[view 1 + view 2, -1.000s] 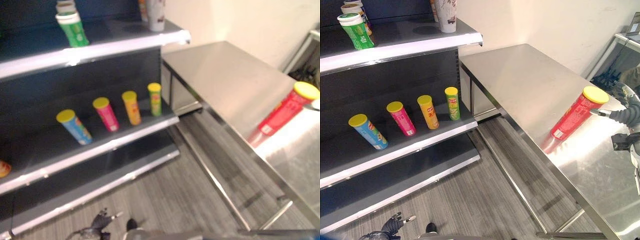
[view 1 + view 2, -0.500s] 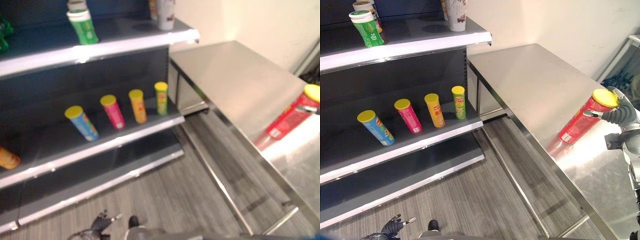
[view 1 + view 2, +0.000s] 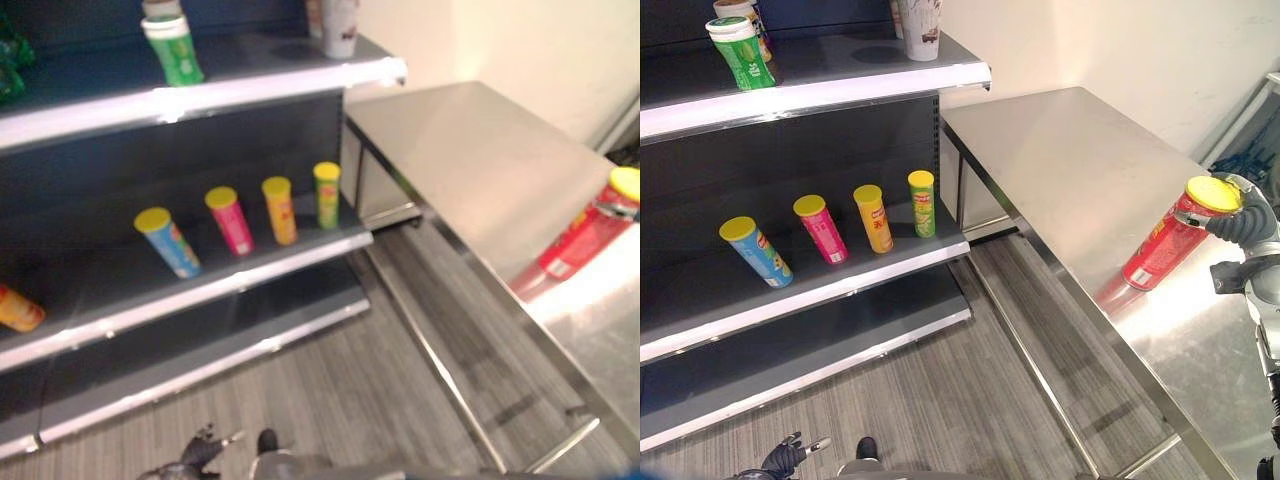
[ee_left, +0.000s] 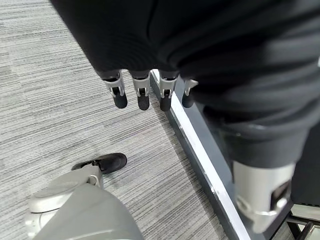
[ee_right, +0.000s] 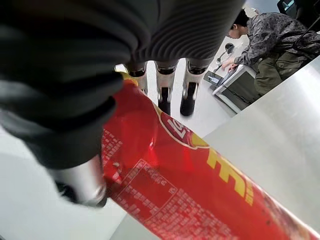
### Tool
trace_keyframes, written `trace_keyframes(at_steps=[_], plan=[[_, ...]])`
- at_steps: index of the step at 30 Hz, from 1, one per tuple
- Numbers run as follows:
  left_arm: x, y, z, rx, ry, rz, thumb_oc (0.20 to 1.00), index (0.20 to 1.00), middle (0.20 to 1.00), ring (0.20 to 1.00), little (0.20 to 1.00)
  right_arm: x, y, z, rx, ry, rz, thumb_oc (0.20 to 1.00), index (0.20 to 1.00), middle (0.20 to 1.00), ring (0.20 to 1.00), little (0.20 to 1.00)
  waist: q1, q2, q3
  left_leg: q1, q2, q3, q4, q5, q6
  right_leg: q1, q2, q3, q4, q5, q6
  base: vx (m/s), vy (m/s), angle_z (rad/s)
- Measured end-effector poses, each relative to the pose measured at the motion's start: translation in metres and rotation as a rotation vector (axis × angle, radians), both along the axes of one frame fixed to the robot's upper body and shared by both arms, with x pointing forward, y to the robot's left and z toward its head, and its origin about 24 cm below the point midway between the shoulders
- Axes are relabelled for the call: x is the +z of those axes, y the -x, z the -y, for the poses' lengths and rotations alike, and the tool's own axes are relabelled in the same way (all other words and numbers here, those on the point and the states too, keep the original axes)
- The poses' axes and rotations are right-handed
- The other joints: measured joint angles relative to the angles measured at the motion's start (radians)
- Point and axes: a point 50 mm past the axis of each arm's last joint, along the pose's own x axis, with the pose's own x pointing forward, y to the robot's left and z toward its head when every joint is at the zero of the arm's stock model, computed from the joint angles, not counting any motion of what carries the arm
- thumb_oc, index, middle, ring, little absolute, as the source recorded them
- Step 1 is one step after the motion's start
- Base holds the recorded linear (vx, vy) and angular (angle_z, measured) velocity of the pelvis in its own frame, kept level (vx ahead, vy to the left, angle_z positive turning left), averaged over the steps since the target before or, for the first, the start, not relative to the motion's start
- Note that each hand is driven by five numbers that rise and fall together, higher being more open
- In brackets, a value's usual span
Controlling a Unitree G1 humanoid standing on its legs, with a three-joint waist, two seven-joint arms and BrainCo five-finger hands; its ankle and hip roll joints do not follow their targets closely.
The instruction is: Put the goods on the table back onto the shelves and tidy them up.
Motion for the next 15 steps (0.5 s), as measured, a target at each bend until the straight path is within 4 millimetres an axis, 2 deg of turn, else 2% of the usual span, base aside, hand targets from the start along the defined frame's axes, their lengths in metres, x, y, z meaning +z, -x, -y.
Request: trace_keyframes(at_steps=[12,15], plan=[[0.000,-0.001,0.000,0.001,0.000,0.002,1.000,1.000,1.000,1.000,1.000,0.000,-0.005,-0.006,0.045,0.001,-0.024,0.200,0.200,0.200,0.200,0.200,0.006,-0.007,0.006,0.001,-0.001,-0.001,0.000,0.000,0.000,0.002,0.000,-0.002,0.000,0.000,0.000,0.00,0.007,0.00],[0.000,-0.001,0.001,0.002,0.003,0.003,1.000,1.000,1.000,1.000,1.000,0.002,-0.009,-0.024,0.081,-0.059,0.083,0.200,0.200,0.200,0.200,0.200,0.004,0.002,0.013,0.005,-0.003,-0.001,0.002,0.000,0.000,0.014,-0.003,-0.003,0.000,0.000,0.000,0.00,0.108,0.02]])
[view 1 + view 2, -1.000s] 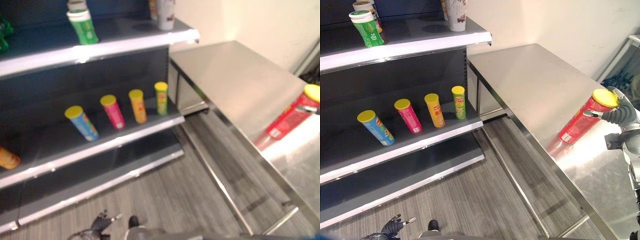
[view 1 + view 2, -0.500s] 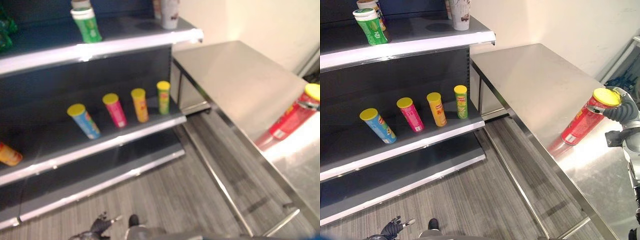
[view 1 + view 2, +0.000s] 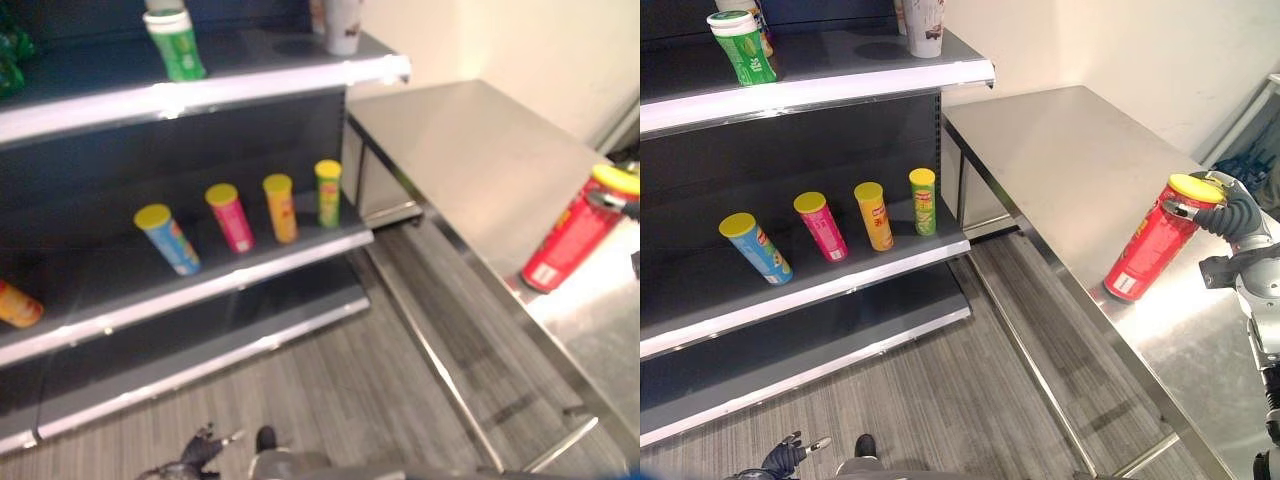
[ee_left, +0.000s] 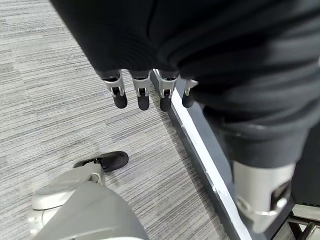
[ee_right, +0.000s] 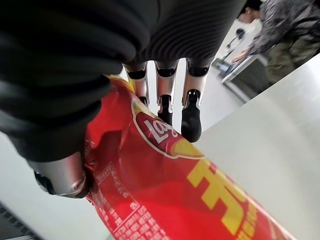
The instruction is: Put the goods on the table back onto the shelves and tidy them up.
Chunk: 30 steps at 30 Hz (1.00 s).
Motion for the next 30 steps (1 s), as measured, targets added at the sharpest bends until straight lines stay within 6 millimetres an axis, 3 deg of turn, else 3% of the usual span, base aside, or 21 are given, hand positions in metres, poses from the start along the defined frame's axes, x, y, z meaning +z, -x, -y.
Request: trace_keyframes(at_steps=[4,7,8,9,10,11,12,13,14,17,19,20,21,22,23,24,25,27,28,29,30], plan=[[-0.001,-0.003,0.006,0.009,0.019,0.014,1.000,1.000,1.000,1.000,1.000,0.013,-0.001,-0.037,0.086,-0.095,0.206,0.200,0.200,0.200,0.200,0.200,0.010,-0.001,0.002,-0.003,-0.054,-0.008,-0.003,-0.015,0.011,0.008,-0.051,-0.011,0.001,0.012,0.004,-0.02,0.150,0.12],[-0.001,-0.007,0.008,0.006,0.022,0.018,1.000,1.000,1.000,1.000,1.000,0.027,0.002,-0.060,0.155,-0.074,0.309,0.200,0.200,0.200,0.200,0.200,0.028,-0.005,0.009,-0.025,-0.103,-0.037,0.010,-0.037,0.055,-0.008,-0.110,-0.023,0.080,0.039,-0.019,-0.07,0.082,0.43],[0.000,-0.016,0.008,-0.001,0.021,0.038,1.000,1.000,1.000,1.000,1.000,0.030,0.003,-0.064,0.166,-0.070,0.324,0.200,0.200,0.200,0.200,0.200,0.037,0.023,0.018,-0.042,-0.105,-0.088,0.038,-0.033,0.087,-0.045,-0.127,0.040,0.206,0.055,-0.038,-0.10,-0.028,0.89],[0.002,-0.022,0.009,-0.004,0.022,0.056,1.000,1.000,1.000,1.000,1.000,0.033,0.004,-0.066,0.178,-0.064,0.340,0.200,0.200,0.200,0.200,0.200,0.034,0.036,0.040,-0.042,-0.099,-0.126,0.041,-0.027,0.096,-0.081,-0.129,0.106,0.322,0.053,-0.040,-0.10,-0.082,1.16],[0.004,-0.027,0.008,-0.002,0.016,0.075,1.000,1.000,1.000,1.000,1.000,0.033,0.004,-0.069,0.193,-0.058,0.346,0.200,0.200,0.200,0.200,0.200,0.034,0.053,0.048,-0.048,-0.072,-0.156,0.034,-0.027,0.111,-0.129,-0.084,0.198,0.411,-0.061,0.009,-0.05,-0.133,0.94],[0.007,-0.029,0.003,-0.005,-0.001,0.086,1.000,1.000,1.000,1.000,1.000,0.034,0.003,-0.074,0.215,-0.046,0.343,0.200,0.200,0.200,0.200,0.200,0.046,0.056,0.052,-0.057,-0.062,-0.167,0.034,-0.025,0.113,-0.170,-0.034,0.223,0.456,-0.152,0.010,-0.02,-0.177,0.79],[0.009,-0.026,-0.005,0.021,-0.017,0.090,1.000,1.000,1.000,1.000,1.000,0.039,0.001,-0.082,0.254,-0.026,0.351,0.200,0.200,0.200,0.200,0.200,0.072,0.033,0.056,-0.061,-0.061,-0.186,0.033,-0.017,0.106,-0.194,0.049,0.238,0.462,-0.234,-0.029,-0.06,-0.260,0.77],[0.004,-0.009,-0.004,0.063,-0.011,0.051,1.000,1.000,1.000,1.000,1.000,0.049,0.001,-0.090,0.293,-0.005,0.396,0.200,0.200,0.200,0.200,0.200,0.108,0.021,0.052,-0.048,-0.085,-0.218,0.023,-0.009,0.099,-0.161,0.112,0.182,0.374,-0.311,-0.123,-0.09,-0.257,0.85],[-0.001,0.002,0.003,0.078,0.013,0.027,1.000,1.000,1.000,1.000,1.000,0.055,0.002,-0.091,0.296,0.009,0.420,0.200,0.200,0.200,0.200,0.200,0.110,0.040,0.039,-0.057,-0.084,-0.248,0.029,0.003,0.090,-0.118,0.147,0.195,0.292,-0.287,-0.120,-0.11,-0.161,0.87],[-0.014,0.033,0.022,0.132,0.075,-0.062,1.000,1.000,1.000,1.000,1.000,0.074,0.007,-0.096,0.328,0.072,0.475,0.200,0.200,0.200,0.200,0.200,0.166,0.089,0.031,-0.110,-0.072,-0.277,0.041,0.004,0.090,-0.093,0.191,0.166,0.197,-0.245,-0.113,-0.15,-0.020,0.40],[-0.018,0.043,0.032,0.135,0.098,-0.095,1.000,1.000,1.000,1.000,1.000,0.074,0.009,-0.088,0.293,0.087,0.464,0.200,0.200,0.200,0.200,0.200,0.144,0.107,0.034,-0.175,-0.101,-0.305,0.082,0.047,0.055,-0.055,0.193,0.087,0.167,-0.223,-0.111,-0.16,0.094,1.40],[-0.016,0.026,0.035,0.120,0.110,-0.050,1.000,1.000,1.000,1.000,1.000,0.075,0.012,-0.078,0.249,0.143,0.433,0.200,0.200,0.200,0.200,0.200,0.120,0.109,0.040,-0.196,-0.122,-0.285,0.040,0.123,0.032,-0.015,0.173,-0.010,0.115,-0.209,-0.118,-0.08,0.139,1.84],[-0.015,0.023,0.034,0.128,0.110,-0.031,1.000,1.000,1.000,1.000,1.000,0.075,0.012,-0.080,0.254,0.148,0.435,0.200,0.200,0.200,0.200,0.200,0.152,0.106,0.042,-0.168,-0.105,-0.201,0.033,0.051,0.069,-0.001,0.170,-0.028,0.106,-0.208,-0.118,-0.07,0.192,1.40],[-0.015,0.028,0.030,0.135,0.100,-0.049,1.000,1.000,1.000,1.000,1.000,0.072,0.012,-0.082,0.262,0.138,0.429,0.200,0.200,0.200,0.200,0.200,0.154,0.104,0.043,-0.110,-0.084,-0.155,0.053,0.002,0.099,0.020,0.154,-0.033,0.111,-0.205,-0.114,-0.02,0.325,0.33],[-0.015,0.029,0.030,0.136,0.099,-0.052,1.000,1.000,1.000,1.000,1.000,0.072,0.012,-0.081,0.259,0.141,0.429,0.200,0.200,0.200,0.200,0.200,0.147,0.100,0.044,-0.081,-0.081,-0.151,0.051,-0.027,0.091,0.022,0.138,-0.030,0.118,-0.208,-0.110,-0.01,0.418,0.45],[-0.015,0.025,0.028,0.135,0.096,-0.053,1.000,1.000,1.000,1.000,1.000,0.071,0.013,-0.078,0.244,0.133,0.432,0.200,0.200,0.200,0.200,0.200,0.119,0.088,0.051,-0.096,-0.060,-0.136,0.105,-0.076,0.069,0.024,0.096,-0.039,0.142,-0.200,-0.113,-0.01,0.539,0.46],[-0.014,0.022,0.021,0.136,0.076,-0.057,1.000,1.000,1.000,1.000,1.000,0.063,0.014,-0.076,0.227,0.086,0.432,0.200,0.200,0.200,0.200,0.200,0.086,0.064,0.056,-0.123,0.035,-0.125,0.222,-0.108,0.017,0.031,0.071,-0.037,0.163,-0.200,-0.114,-0.08,0.690,0.46],[-0.012,0.014,0.020,0.124,0.072,-0.040,1.000,1.000,1.000,1.000,1.000,0.060,0.021,-0.070,0.205,0.081,0.435,0.200,0.200,0.200,0.200,0.200,0.051,0.068,0.056,-0.106,0.177,-0.152,0.243,-0.082,-0.047,0.049,0.038,-0.023,0.195,-0.193,-0.103,-0.04,0.537,0.25],[-0.012,0.011,0.023,0.115,0.078,-0.023,1.000,1.000,1.000,1.000,1.000,0.052,0.030,-0.059,0.157,0.053,0.437,0.200,0.200,0.200,0.200,0.200,0.034,0.102,0.042,-0.085,0.218,-0.182,0.198,0.017,-0.033,0.041,0.008,-0.010,0.269,-0.190,-0.097,0.07,0.522,0.49],[-0.011,0.006,0.025,0.109,0.083,-0.004,1.000,1.000,1.000,1.000,1.000,0.044,0.030,-0.054,0.134,0.035,0.409,0.200,0.200,0.200,0.200,0.200,-0.012,0.102,0.042,-0.058,0.188,-0.185,0.183,-0.002,-0.060,0.034,-0.057,-0.021,0.351,-0.184,-0.087,0.06,0.709,0.43],[-0.005,-0.012,0.022,0.087,0.074,0.050,1.000,1.000,1.000,1.000,1.000,0.031,0.031,-0.054,0.132,0.024,0.355,0.200,0.200,0.200,0.200,0.200,-0.013,0.103,0.046,-0.042,0.151,-0.200,0.184,-0.105,-0.061,-0.062,-0.139,0.033,0.426,-0.225,0.011,0.08,0.685,0.19]])
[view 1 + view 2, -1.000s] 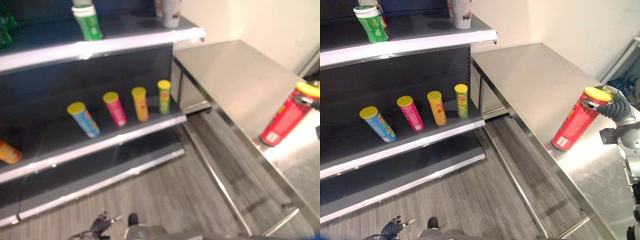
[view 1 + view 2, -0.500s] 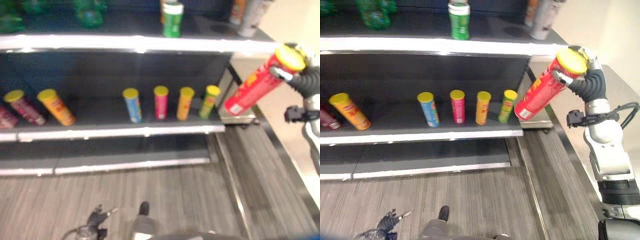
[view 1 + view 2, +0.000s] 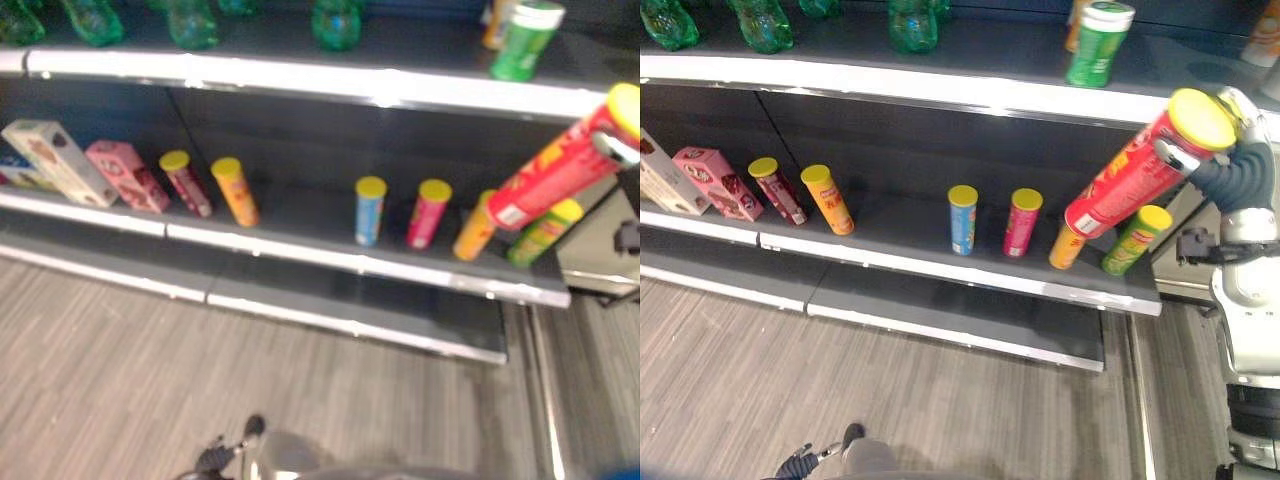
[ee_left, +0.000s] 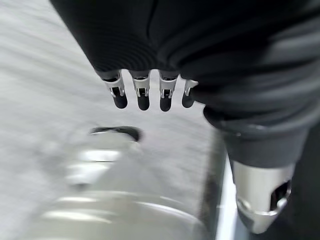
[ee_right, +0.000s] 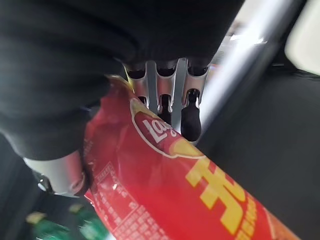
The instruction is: Put the goods on the table back onto the shelves and tidy them up.
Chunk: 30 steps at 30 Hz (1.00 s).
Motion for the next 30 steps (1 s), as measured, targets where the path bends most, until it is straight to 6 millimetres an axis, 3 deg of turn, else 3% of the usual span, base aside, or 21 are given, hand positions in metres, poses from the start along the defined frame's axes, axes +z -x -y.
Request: trace_keyframes(at_steps=[1,2,3,4,5,7,8,9,10,12,13,15,16,18,19,20,21,25,27,28,30], plan=[[0.003,-0.004,-0.007,-0.006,-0.022,0.009,1.000,1.000,1.000,1.000,1.000,-0.003,-0.001,-0.008,0.034,-0.003,-0.010,0.200,0.200,0.200,0.200,0.200,0.004,-0.021,0.001,-0.008,-0.024,0.015,0.024,-0.038,-0.010,0.003,0.005,-0.018,-0.158,0.031,-0.038,0.01,0.530,0.17],[0.013,-0.020,-0.024,-0.026,-0.068,0.045,1.000,1.000,1.000,1.000,1.000,-0.006,0.000,-0.016,0.066,-0.006,-0.011,0.200,0.200,0.200,0.200,0.200,-0.014,-0.061,0.007,-0.017,-0.074,0.006,0.029,-0.048,-0.003,-0.002,0.006,-0.032,-0.246,0.200,-0.112,0.01,0.519,0.39],[0.015,-0.026,-0.026,-0.027,-0.075,0.056,1.000,1.000,1.000,1.000,1.000,-0.008,0.002,-0.015,0.063,0.001,-0.022,0.200,0.200,0.200,0.200,0.200,-0.010,-0.066,-0.002,-0.023,-0.091,0.008,0.047,-0.068,-0.002,0.019,-0.017,-0.069,-0.247,0.227,-0.097,0.01,0.550,0.72],[0.021,-0.036,-0.028,-0.082,-0.095,0.075,1.000,1.000,1.000,1.000,1.000,-0.011,0.005,-0.012,0.032,-0.008,-0.016,0.200,0.200,0.200,0.200,0.200,0.000,-0.072,-0.003,-0.027,-0.132,0.036,0.088,-0.099,0.020,0.033,-0.058,-0.068,-0.227,0.308,-0.126,-0.01,0.784,0.43],[0.020,-0.035,-0.025,-0.122,-0.094,0.073,1.000,1.000,1.000,1.000,1.000,-0.008,0.006,-0.013,0.024,0.003,0.001,0.200,0.200,0.200,0.200,0.200,0.000,-0.062,-0.006,-0.008,-0.167,0.100,0.089,-0.137,0.077,0.024,-0.114,-0.068,-0.197,0.372,-0.138,0.00,0.605,0.18],[0.017,-0.021,-0.027,-0.122,-0.101,0.037,1.000,1.000,1.000,1.000,1.000,-0.011,0.003,-0.019,0.043,0.005,-0.009,0.200,0.200,0.200,0.200,0.200,-0.006,-0.065,-0.004,0.062,-0.237,0.145,0.028,-0.108,0.105,-0.001,-0.181,-0.065,-0.187,0.549,-0.168,-0.03,0.349,-0.17],[0.013,-0.010,-0.026,-0.114,-0.095,0.005,1.000,1.000,1.000,1.000,1.000,-0.016,0.004,-0.020,0.046,0.018,-0.032,0.200,0.200,0.200,0.200,0.200,-0.025,-0.021,-0.014,0.092,-0.239,0.139,-0.009,-0.109,0.125,-0.044,-0.168,-0.056,-0.101,0.482,-0.118,-0.08,0.411,-0.24],[0.014,-0.006,-0.030,-0.097,-0.108,0.000,1.000,1.000,1.000,1.000,1.000,-0.017,0.005,-0.022,0.057,0.031,-0.044,0.200,0.200,0.200,0.200,0.200,-0.016,-0.007,-0.011,0.091,-0.227,0.138,-0.012,-0.114,0.138,-0.085,-0.139,-0.019,-0.034,0.377,-0.071,-0.14,0.545,-0.11],[0.015,-0.004,-0.034,-0.061,-0.112,-0.009,1.000,1.000,1.000,1.000,1.000,-0.020,0.006,-0.023,0.065,0.042,-0.062,0.200,0.200,0.200,0.200,0.200,-0.033,0.015,0.004,0.113,-0.216,0.125,-0.049,-0.106,0.150,-0.148,-0.039,-0.004,0.090,0.196,-0.099,-0.14,0.256,-0.15],[0.013,-0.005,-0.031,-0.052,-0.103,-0.007,1.000,1.000,1.000,1.000,1.000,-0.011,0.006,-0.022,0.066,0.090,-0.059,0.200,0.200,0.200,0.200,0.200,-0.038,0.042,0.019,0.132,-0.176,0.142,-0.063,-0.104,0.152,-0.213,0.139,0.000,0.155,0.020,-0.188,-0.05,0.107,-0.21],[0.012,-0.004,-0.028,-0.058,-0.092,-0.007,1.000,1.000,1.000,1.000,1.000,-0.006,0.006,-0.022,0.069,0.116,-0.054,0.200,0.200,0.200,0.200,0.200,-0.040,0.039,0.019,0.138,-0.180,0.152,-0.062,-0.103,0.151,-0.230,0.200,-0.015,0.115,0.002,-0.198,-0.05,0.009,-0.31],[0.009,-0.001,-0.022,-0.058,-0.074,-0.012,1.000,1.000,1.000,1.000,1.000,0.001,0.004,-0.024,0.079,0.124,-0.026,0.200,0.200,0.200,0.200,0.200,-0.036,0.025,0.018,0.163,-0.202,0.153,-0.063,-0.103,0.151,-0.174,0.249,-0.006,-0.024,-0.006,-0.198,-0.05,-0.060,-0.40],[0.008,0.000,-0.018,-0.057,-0.062,-0.013,1.000,1.000,1.000,1.000,1.000,0.003,0.003,-0.025,0.082,0.122,-0.019,0.200,0.200,0.200,0.200,0.200,-0.035,0.029,0.018,0.164,-0.194,0.151,-0.055,-0.098,0.146,-0.168,0.261,-0.002,-0.039,0.006,-0.203,-0.01,-0.065,-0.38],[0.007,-0.001,-0.011,-0.056,-0.040,0.003,1.000,1.000,1.000,1.000,1.000,0.004,0.002,-0.026,0.085,0.121,-0.016,0.200,0.200,0.200,0.200,0.200,-0.036,-0.001,0.027,0.126,-0.196,0.118,0.036,-0.095,0.135,-0.118,0.268,0.009,-0.125,0.043,-0.215,0.01,-0.045,-0.31],[0.005,0.002,-0.007,-0.051,-0.024,0.003,1.000,1.000,1.000,1.000,1.000,0.008,0.001,-0.026,0.088,0.123,0.000,0.200,0.200,0.200,0.200,0.200,-0.034,-0.009,0.025,0.133,-0.213,0.121,-0.017,-0.101,0.134,-0.114,0.269,0.024,-0.149,0.056,-0.212,0.03,-0.071,-0.32],[0.003,0.004,-0.002,-0.044,-0.009,0.001,1.000,1.000,1.000,1.000,1.000,0.013,0.000,-0.027,0.089,0.122,0.020,0.200,0.200,0.200,0.200,0.200,-0.036,0.010,0.019,0.129,-0.216,0.123,-0.060,-0.040,0.142,-0.114,0.289,0.031,-0.164,0.062,-0.204,0.02,-0.059,-0.30],[0.002,0.004,0.001,-0.034,0.001,-0.001,1.000,1.000,1.000,1.000,1.000,0.013,-0.002,-0.026,0.085,0.099,0.028,0.200,0.200,0.200,0.200,0.200,-0.035,0.022,0.014,0.129,-0.201,0.143,-0.046,-0.058,0.136,-0.100,0.309,0.036,-0.188,0.068,-0.197,-0.04,0.052,-0.15],[0.002,0.002,0.003,-0.039,0.009,0.009,1.000,1.000,1.000,1.000,1.000,0.013,-0.005,-0.030,0.108,0.108,0.021,0.200,0.200,0.200,0.200,0.200,-0.006,-0.002,0.014,0.114,-0.197,0.122,-0.015,-0.062,0.131,-0.072,0.316,0.044,-0.269,0.104,-0.179,-0.04,0.207,-0.06],[0.001,0.002,0.006,-0.041,0.018,0.009,1.000,1.000,1.000,1.000,1.000,0.015,-0.007,-0.033,0.120,0.111,0.024,0.200,0.200,0.200,0.200,0.200,-0.004,-0.001,0.016,0.105,-0.193,0.122,-0.021,-0.073,0.126,-0.088,0.298,0.051,-0.263,0.100,-0.196,-0.04,0.206,0.04],[0.000,0.003,0.008,-0.040,0.027,0.004,1.000,1.000,1.000,1.000,1.000,0.016,-0.007,-0.033,0.123,0.115,0.025,0.200,0.200,0.200,0.200,0.200,-0.007,0.019,0.010,0.097,-0.178,0.126,-0.035,-0.085,0.140,-0.099,0.299,0.047,-0.250,0.103,-0.196,-0.07,0.371,0.08],[0.000,-0.001,0.009,-0.050,0.026,0.009,1.000,1.000,1.000,1.000,1.000,0.013,-0.007,-0.031,0.116,0.106,0.017,0.200,0.200,0.200,0.200,0.200,-0.018,0.013,0.014,0.069,-0.131,0.117,-0.012,-0.100,0.125,-0.124,0.268,0.052,-0.227,0.104,-0.196,-0.06,0.480,0.13]])
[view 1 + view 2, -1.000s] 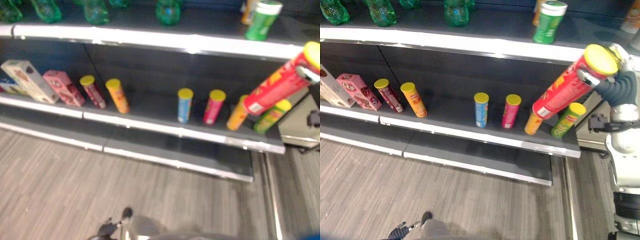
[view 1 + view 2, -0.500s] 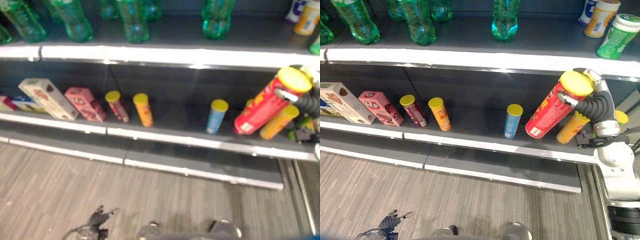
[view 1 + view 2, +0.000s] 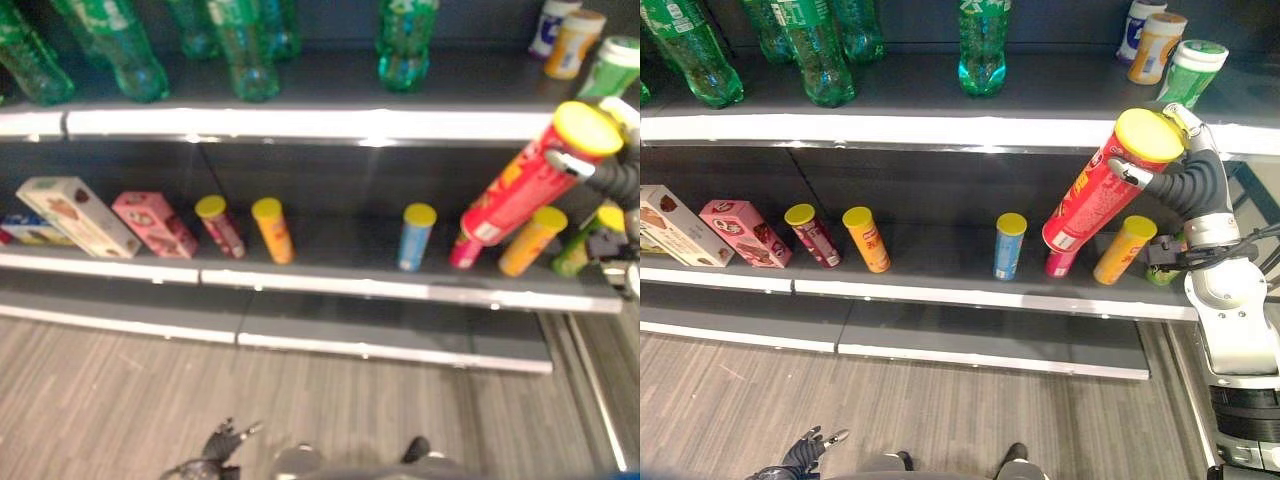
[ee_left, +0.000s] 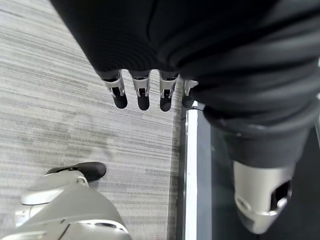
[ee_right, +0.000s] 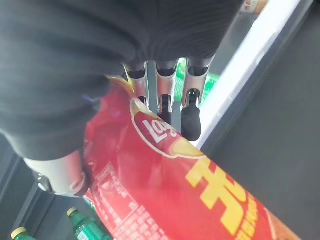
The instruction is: Put the goods on the table back onto the shelves and tidy them up.
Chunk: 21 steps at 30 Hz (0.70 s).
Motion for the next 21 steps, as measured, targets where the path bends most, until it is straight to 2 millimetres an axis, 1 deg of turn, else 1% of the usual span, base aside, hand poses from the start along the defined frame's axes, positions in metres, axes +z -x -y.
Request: trace_keyframes(at_steps=[1,2,3,4,5,6,7,8,9,10,11,12,13,14,15,16,17,18,19,20,21], plan=[[0.000,0.000,0.000,-0.001,0.000,0.003,1.000,1.000,1.000,1.000,1.000,-0.002,0.000,0.000,0.001,-0.001,-0.009,0.200,0.200,0.200,0.200,0.200,-0.002,-0.003,0.002,-0.012,0.047,0.005,0.002,0.012,-0.011,-0.015,-0.020,-0.001,0.008,0.001,0.010,0.01,0.503,-0.01],[0.001,-0.003,0.000,-0.005,0.001,0.008,1.000,1.000,1.000,1.000,1.000,-0.003,0.001,0.001,-0.002,-0.003,-0.014,0.200,0.200,0.200,0.200,0.200,-0.003,-0.001,0.000,-0.017,0.077,-0.031,-0.006,0.025,-0.038,-0.023,-0.040,0.017,0.009,0.019,0.039,0.02,0.511,-0.06],[0.000,0.000,0.001,-0.003,0.003,0.000,1.000,1.000,1.000,1.000,1.000,-0.005,0.001,0.001,-0.003,-0.005,-0.018,0.200,0.200,0.200,0.200,0.200,-0.008,0.015,-0.006,-0.009,0.089,-0.055,-0.025,0.032,-0.040,-0.023,-0.052,0.020,0.010,0.028,0.055,0.02,0.315,0.07],[-0.001,0.001,0.004,-0.004,0.013,-0.001,1.000,1.000,1.000,1.000,1.000,-0.005,0.005,0.006,-0.018,0.004,-0.025,0.200,0.200,0.200,0.200,0.200,-0.024,0.041,-0.018,-0.010,0.105,-0.066,-0.044,0.035,-0.043,-0.013,-0.070,0.007,0.000,0.051,0.092,0.03,0.280,0.28],[0.000,-0.001,0.003,-0.018,0.010,0.002,1.000,1.000,1.000,1.000,1.000,-0.013,0.008,0.011,-0.041,-0.026,-0.039,0.200,0.200,0.200,0.200,0.200,-0.042,0.031,-0.025,0.002,0.066,-0.071,-0.066,0.044,-0.114,0.004,-0.121,0.005,-0.013,0.079,0.122,0.05,0.588,0.42],[0.003,-0.002,-0.006,-0.029,-0.016,0.006,1.000,1.000,1.000,1.000,1.000,-0.025,0.010,0.011,-0.044,-0.048,-0.078,0.200,0.200,0.200,0.200,0.200,-0.049,-0.006,-0.037,0.004,0.003,-0.071,-0.080,0.039,-0.087,0.018,-0.166,0.025,-0.050,0.076,0.119,0.04,0.466,0.40],[0.009,-0.003,-0.019,-0.061,-0.058,0.008,1.000,1.000,1.000,1.000,1.000,-0.035,0.013,0.011,-0.042,-0.051,-0.118,0.200,0.200,0.200,0.200,0.200,-0.051,-0.056,-0.050,0.012,-0.072,-0.067,-0.097,0.036,-0.057,0.031,-0.222,0.025,-0.081,0.106,0.082,-0.01,0.478,0.29],[0.011,-0.004,-0.024,-0.076,-0.075,0.009,1.000,1.000,1.000,1.000,1.000,-0.037,0.013,0.011,-0.043,-0.055,-0.127,0.200,0.200,0.200,0.200,0.200,-0.053,-0.066,-0.053,0.012,-0.087,-0.073,-0.104,0.048,-0.040,0.030,-0.246,0.027,-0.076,0.136,0.090,-0.06,0.263,0.18],[0.016,-0.006,-0.034,-0.077,-0.106,0.013,1.000,1.000,1.000,1.000,1.000,-0.044,0.013,0.010,-0.043,-0.069,-0.151,0.200,0.200,0.200,0.200,0.200,-0.046,-0.084,-0.058,0.023,-0.126,-0.059,-0.096,0.048,-0.029,0.022,-0.276,0.025,-0.065,0.214,0.106,-0.13,0.507,-0.06],[0.016,-0.004,-0.036,-0.076,-0.110,0.008,1.000,1.000,1.000,1.000,1.000,-0.045,0.012,0.007,-0.034,-0.061,-0.153,0.200,0.200,0.200,0.200,0.200,-0.039,-0.075,-0.056,0.032,-0.134,-0.046,-0.098,0.043,-0.011,0.000,-0.299,0.025,-0.038,0.253,0.106,-0.10,0.350,-0.11],[0.015,-0.001,-0.037,-0.074,-0.111,-0.001,1.000,1.000,1.000,1.000,1.000,-0.045,0.011,0.006,-0.029,-0.059,-0.156,0.200,0.200,0.200,0.200,0.200,-0.039,-0.068,-0.056,0.042,-0.146,-0.040,-0.107,0.044,-0.005,-0.005,-0.305,0.019,-0.027,0.276,0.084,-0.09,0.341,-0.18],[0.014,0.003,-0.037,-0.064,-0.108,-0.007,1.000,1.000,1.000,1.000,1.000,-0.046,0.009,0.003,-0.022,-0.058,-0.162,0.200,0.200,0.200,0.200,0.200,-0.033,-0.055,-0.051,0.055,-0.147,-0.021,-0.114,0.049,0.007,-0.012,-0.317,-0.006,-0.017,0.313,0.087,-0.03,0.141,-0.22],[0.013,0.011,-0.038,-0.055,-0.110,-0.026,1.000,1.000,1.000,1.000,1.000,-0.050,0.008,0.000,-0.008,-0.055,-0.179,0.200,0.200,0.200,0.200,0.200,-0.029,-0.031,-0.044,0.084,-0.154,-0.009,-0.128,0.043,0.017,-0.025,-0.316,-0.033,0.030,0.325,0.074,-0.03,0.192,-0.25],[0.013,0.013,-0.040,-0.044,-0.113,-0.028,1.000,1.000,1.000,1.000,1.000,-0.051,0.008,-0.001,-0.004,-0.050,-0.187,0.200,0.200,0.200,0.200,0.200,-0.028,-0.029,-0.043,0.097,-0.150,-0.007,-0.134,0.041,0.019,-0.025,-0.317,-0.040,0.042,0.317,0.080,-0.02,0.111,-0.27],[0.013,0.019,-0.044,-0.024,-0.119,-0.042,1.000,1.000,1.000,1.000,1.000,-0.051,0.007,-0.001,-0.005,-0.039,-0.187,0.200,0.200,0.200,0.200,0.200,-0.026,-0.026,-0.042,0.102,-0.148,-0.006,-0.138,0.039,0.024,-0.037,-0.297,-0.013,0.066,0.273,0.101,0.02,0.063,-0.11],[0.013,0.024,-0.049,-0.002,-0.128,-0.062,1.000,1.000,1.000,1.000,1.000,-0.051,0.007,-0.001,-0.012,-0.031,-0.188,0.200,0.200,0.200,0.200,0.200,-0.025,-0.012,-0.032,0.101,-0.119,-0.005,-0.139,0.041,0.021,-0.037,-0.233,0.022,0.065,0.169,0.121,0.03,0.013,-0.18],[0.012,0.028,-0.049,0.002,-0.130,-0.075,1.000,1.000,1.000,1.000,1.000,-0.048,0.007,0.000,-0.013,-0.018,-0.184,0.200,0.200,0.200,0.200,0.200,-0.016,-0.032,-0.041,0.105,-0.121,0.004,-0.149,0.044,0.016,-0.014,-0.208,-0.001,0.025,0.143,0.120,0.02,-0.018,-0.17],[0.011,0.030,-0.048,0.004,-0.126,-0.080,1.000,1.000,1.000,1.000,1.000,-0.045,0.006,0.000,-0.013,-0.017,-0.172,0.200,0.200,0.200,0.200,0.200,-0.011,-0.041,-0.041,0.110,-0.128,0.007,-0.154,0.046,0.013,0.015,-0.197,-0.002,-0.030,0.131,0.137,-0.01,-0.041,-0.18],[0.009,0.030,-0.045,0.005,-0.116,-0.081,1.000,1.000,1.000,1.000,1.000,-0.043,0.006,0.001,-0.016,-0.018,-0.165,0.200,0.200,0.200,0.200,0.200,-0.013,-0.040,-0.040,0.111,-0.128,0.006,-0.154,0.046,0.012,0.028,-0.189,-0.003,-0.057,0.134,0.148,0.01,-0.056,-0.12],[0.004,0.030,-0.031,0.012,-0.078,-0.076,1.000,1.000,1.000,1.000,1.000,-0.037,0.004,0.002,-0.020,-0.013,-0.147,0.200,0.200,0.200,0.200,0.200,-0.014,-0.026,-0.035,0.110,-0.111,0.009,-0.154,0.049,0.006,0.033,-0.166,-0.002,-0.073,0.140,0.150,0.02,-0.056,-0.08],[0.003,0.030,-0.026,0.014,-0.064,-0.074,1.000,1.000,1.000,1.000,1.000,-0.036,0.004,0.002,-0.019,-0.007,-0.145,0.200,0.200,0.200,0.200,0.200,-0.014,-0.016,-0.036,0.110,-0.104,0.009,-0.156,0.051,0.004,0.033,-0.159,-0.002,-0.076,0.140,0.150,0.04,-0.060,-0.08]])
